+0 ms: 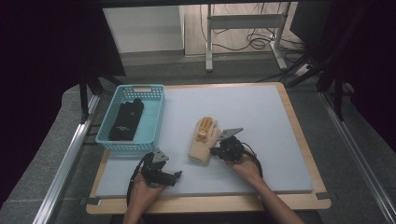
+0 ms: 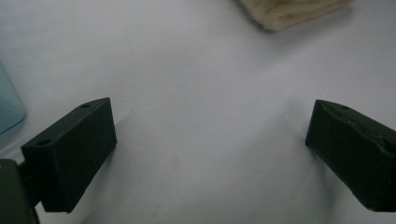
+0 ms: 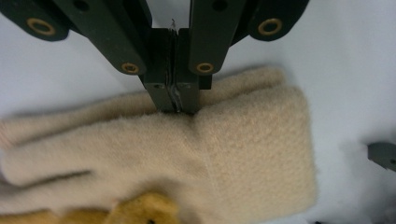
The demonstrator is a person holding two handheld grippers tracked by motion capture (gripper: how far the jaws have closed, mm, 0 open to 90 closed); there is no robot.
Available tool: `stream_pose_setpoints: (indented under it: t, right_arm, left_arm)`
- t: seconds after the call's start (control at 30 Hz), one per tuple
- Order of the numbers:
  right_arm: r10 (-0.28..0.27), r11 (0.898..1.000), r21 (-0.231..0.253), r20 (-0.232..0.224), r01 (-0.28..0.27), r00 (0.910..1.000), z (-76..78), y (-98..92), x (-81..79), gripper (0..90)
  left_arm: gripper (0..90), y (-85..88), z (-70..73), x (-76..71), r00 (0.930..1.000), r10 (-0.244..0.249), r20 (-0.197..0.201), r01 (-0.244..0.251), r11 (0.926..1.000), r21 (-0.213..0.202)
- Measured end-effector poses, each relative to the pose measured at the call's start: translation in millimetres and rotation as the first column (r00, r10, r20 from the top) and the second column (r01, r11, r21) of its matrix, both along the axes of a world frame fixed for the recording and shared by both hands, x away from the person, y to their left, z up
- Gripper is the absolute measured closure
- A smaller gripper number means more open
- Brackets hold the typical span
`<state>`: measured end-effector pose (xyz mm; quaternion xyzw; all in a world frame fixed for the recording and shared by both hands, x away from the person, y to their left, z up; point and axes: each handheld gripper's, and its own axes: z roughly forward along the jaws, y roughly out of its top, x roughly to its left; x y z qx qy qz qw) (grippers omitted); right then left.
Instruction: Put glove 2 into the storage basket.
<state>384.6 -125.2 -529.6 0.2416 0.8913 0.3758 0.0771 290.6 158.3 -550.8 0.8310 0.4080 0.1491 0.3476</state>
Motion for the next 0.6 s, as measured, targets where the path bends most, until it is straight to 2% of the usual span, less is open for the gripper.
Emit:
stream_pose_setpoints:
  t: [0.3, 0.4, 0.6]
  right_arm:
    - [0.036, 0.999, -0.006, 0.027, -0.036, 0.999, -1.7, 30.4, -0.8, 84.1]
    - [0.036, 0.999, -0.006, 0.033, -0.036, 0.9988, 2.7, 27.7, -2.9, 80.0]
    - [0.003, 1.0, 0.012, 0.053, -0.004, 0.9986, 13.0, 6.1, -5.8, 73.0]
  left_arm:
    - [2.4, -0.1, 0.1, -0.2, 1.0, 0.001, 0.0, -0.001, 1.0, 0.0]
    - [2.4, -0.1, 0.1, -0.2, 1.0, 0.001, 0.0, -0.001, 1.0, 0.001]
    - [5.5, 0.4, 0.2, -0.5, 0.9997, 0.023, 0.001, -0.023, 0.9997, -0.01]
